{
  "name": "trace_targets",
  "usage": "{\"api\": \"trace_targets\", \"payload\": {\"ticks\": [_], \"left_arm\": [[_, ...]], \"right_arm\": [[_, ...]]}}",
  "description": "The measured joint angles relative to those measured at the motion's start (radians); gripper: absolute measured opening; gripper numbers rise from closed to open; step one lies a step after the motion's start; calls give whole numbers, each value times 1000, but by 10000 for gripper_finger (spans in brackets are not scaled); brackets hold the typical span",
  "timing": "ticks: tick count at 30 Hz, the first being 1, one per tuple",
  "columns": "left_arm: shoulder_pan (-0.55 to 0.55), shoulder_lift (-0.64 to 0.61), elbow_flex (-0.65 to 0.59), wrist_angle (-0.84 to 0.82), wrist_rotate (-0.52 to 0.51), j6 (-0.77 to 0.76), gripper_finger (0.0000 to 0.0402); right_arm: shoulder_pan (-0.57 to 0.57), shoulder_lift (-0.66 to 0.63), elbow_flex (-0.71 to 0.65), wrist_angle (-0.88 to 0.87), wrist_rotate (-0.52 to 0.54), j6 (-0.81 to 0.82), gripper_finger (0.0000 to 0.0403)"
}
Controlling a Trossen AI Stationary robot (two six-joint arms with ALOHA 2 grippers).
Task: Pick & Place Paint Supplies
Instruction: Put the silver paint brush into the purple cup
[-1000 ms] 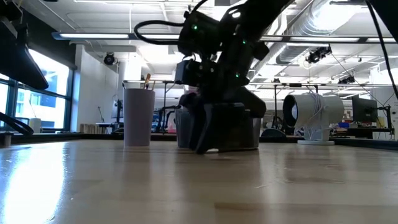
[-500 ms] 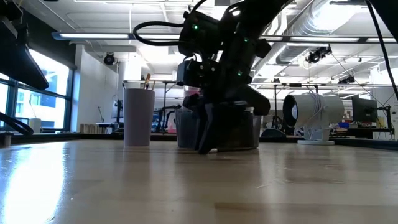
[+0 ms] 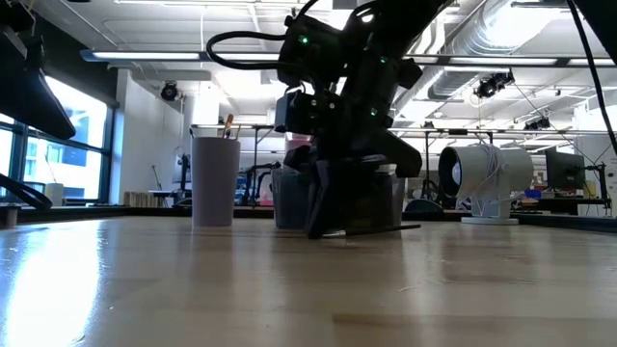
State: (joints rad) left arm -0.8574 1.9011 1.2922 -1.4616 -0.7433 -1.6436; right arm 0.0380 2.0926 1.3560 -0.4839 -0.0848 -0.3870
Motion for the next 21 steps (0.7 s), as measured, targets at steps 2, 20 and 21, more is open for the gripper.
{"api": "trace_targets", "payload": {"ticks": [2, 20, 21], "left_arm": [[0, 0, 0, 0, 0, 0, 0], [0, 0, 0, -4, 8, 1, 0], [0, 0, 0, -2, 8, 1, 0]], "right_arm": [[0, -3, 0, 0, 0, 2, 3], [1, -333, -4, -34, -32, 52, 2], [1, -360, -4, -37, -50, 58, 2]]}}
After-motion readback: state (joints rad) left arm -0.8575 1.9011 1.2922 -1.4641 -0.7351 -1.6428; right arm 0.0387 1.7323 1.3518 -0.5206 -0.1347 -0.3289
